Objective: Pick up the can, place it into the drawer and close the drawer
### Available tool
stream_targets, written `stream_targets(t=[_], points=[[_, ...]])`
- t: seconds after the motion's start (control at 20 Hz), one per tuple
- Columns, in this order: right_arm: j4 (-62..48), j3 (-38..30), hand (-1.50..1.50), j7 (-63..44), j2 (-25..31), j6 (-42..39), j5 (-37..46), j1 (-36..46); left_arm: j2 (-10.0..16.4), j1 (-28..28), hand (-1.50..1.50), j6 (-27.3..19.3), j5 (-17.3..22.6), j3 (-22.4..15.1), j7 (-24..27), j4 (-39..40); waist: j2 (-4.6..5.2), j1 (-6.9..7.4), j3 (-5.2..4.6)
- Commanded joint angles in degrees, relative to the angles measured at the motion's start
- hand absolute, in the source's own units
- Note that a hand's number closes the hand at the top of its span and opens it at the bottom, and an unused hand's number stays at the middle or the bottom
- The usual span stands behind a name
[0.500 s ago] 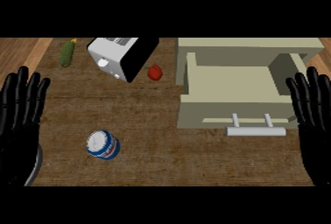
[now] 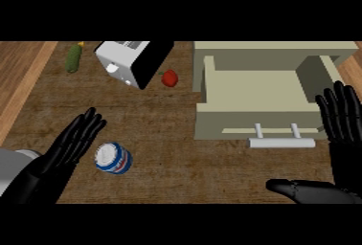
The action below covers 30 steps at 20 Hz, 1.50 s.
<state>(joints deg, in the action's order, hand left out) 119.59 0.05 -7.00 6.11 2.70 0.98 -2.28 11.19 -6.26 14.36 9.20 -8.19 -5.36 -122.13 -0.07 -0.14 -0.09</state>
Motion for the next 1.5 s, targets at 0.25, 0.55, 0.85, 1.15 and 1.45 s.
stream_targets(t=[0.25, 0.55, 0.85, 1.15, 1.45], points=[[3.4, -3.6, -1.5, -8.1, 0.7, -0.5, -2.9, -3.5, 3.0, -5.0, -1.5, 3.0, 5.0, -0.5, -13.1, -7.8, 0.01, 0.14, 0.1], [1.2, -6.7, -1.5, -2.3, 0.9, -4.7, -6.1, -8.3, 3.5, -6.1, -1.5, 5.4, 12.2, 5.7, -15.9, -8.6, 0.01, 0.07, 0.1], [1.0, -5.4, -1.5, 0.9, -1.5, -5.3, -3.7, -10.8, 1.0, -8.2, -1.5, 6.3, 8.5, 6.8, -13.8, -5.6, 0.02, 0.18, 0.09], [-3.0, -7.4, -1.5, 3.3, -1.1, -7.1, -3.8, -9.5, -0.3, -0.4, -1.5, 8.1, 7.5, 8.5, -11.8, 4.0, 0.07, 0.02, 0.09], [-4.4, -8.2, -1.5, 7.1, -1.6, -10.4, -3.5, -12.3, -1.8, -2.9, -1.5, 10.0, 3.4, 8.5, -7.3, 5.9, 0.04, 0.12, 0.09]])
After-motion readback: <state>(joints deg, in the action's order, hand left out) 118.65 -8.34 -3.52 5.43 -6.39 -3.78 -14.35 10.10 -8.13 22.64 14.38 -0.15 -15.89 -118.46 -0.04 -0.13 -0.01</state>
